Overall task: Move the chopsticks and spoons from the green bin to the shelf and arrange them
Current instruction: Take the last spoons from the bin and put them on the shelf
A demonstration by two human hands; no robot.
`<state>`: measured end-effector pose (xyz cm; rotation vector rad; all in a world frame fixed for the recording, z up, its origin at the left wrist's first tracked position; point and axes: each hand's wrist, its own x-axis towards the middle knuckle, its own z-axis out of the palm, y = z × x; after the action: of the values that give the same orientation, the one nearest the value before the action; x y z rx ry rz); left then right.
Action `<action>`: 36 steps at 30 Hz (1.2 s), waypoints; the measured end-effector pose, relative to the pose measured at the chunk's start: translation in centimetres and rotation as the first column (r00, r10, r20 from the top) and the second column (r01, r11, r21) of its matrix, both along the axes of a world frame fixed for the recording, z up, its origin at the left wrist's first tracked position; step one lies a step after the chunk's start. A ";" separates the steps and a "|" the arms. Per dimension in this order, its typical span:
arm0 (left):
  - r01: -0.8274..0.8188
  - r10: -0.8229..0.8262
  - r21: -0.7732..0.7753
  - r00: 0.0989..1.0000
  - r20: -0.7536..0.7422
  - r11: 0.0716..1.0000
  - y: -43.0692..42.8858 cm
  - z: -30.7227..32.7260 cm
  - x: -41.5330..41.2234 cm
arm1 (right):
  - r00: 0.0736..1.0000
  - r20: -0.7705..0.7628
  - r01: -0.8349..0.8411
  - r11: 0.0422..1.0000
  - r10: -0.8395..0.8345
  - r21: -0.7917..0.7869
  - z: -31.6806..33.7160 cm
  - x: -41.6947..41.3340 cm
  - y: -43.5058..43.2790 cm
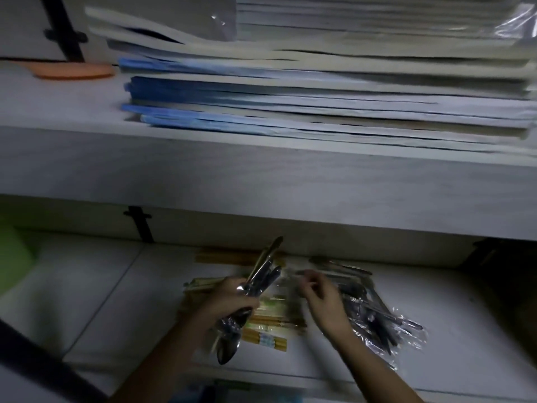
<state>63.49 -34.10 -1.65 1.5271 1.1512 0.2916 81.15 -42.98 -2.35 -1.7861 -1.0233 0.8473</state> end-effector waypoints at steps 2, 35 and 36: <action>-0.014 0.014 -0.005 0.999 0.032 1.000 -0.1 -0.1 0.4 | 0.939 -0.337 -0.121 0.981 0.065 -0.149 0.5 -2.9 0.2; -0.046 0.040 0.071 0.995 0.089 0.996 1.2 -3.7 1.0 | 0.144 -0.893 0.415 0.845 -0.426 -0.337 -4.3 -5.7 1.8; -0.034 0.024 0.154 0.998 0.066 0.987 1.6 -3.7 0.7 | 0.116 -0.901 0.429 0.839 -0.418 -0.334 -4.1 -5.1 1.4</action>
<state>64.16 -32.46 -5.33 1.6257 1.1216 0.4557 76.01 -41.61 -6.43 -1.0049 0.3604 1.2593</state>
